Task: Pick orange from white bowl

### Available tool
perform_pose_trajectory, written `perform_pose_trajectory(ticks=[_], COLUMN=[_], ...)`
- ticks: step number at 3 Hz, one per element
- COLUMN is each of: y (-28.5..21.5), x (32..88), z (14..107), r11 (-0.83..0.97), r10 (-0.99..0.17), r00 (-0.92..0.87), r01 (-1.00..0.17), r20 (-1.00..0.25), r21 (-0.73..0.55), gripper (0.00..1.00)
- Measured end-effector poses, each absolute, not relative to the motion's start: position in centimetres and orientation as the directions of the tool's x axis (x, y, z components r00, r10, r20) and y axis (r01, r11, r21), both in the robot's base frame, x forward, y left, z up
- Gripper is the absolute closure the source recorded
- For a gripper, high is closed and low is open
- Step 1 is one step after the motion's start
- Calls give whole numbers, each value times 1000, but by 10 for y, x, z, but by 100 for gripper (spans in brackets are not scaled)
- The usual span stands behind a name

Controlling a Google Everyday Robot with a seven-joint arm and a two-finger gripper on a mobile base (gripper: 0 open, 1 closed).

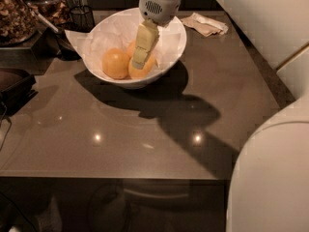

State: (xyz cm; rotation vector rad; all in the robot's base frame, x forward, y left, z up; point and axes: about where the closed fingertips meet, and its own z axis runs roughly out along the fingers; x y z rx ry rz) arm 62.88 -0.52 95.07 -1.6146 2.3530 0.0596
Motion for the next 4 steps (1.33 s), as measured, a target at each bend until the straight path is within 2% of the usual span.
perform_pose_trajectory(ticks=[1,3,4], y=[3,14,19], x=[633,638,639], z=[942,929,921], r11=[356,333,324], r10=[-913,-921,-923], r00=[-322,-306,-303], r01=[-929,-940,-945], r20=[-251,-242,-238], r21=[-105,-75,-52], gripper=[20,18,27])
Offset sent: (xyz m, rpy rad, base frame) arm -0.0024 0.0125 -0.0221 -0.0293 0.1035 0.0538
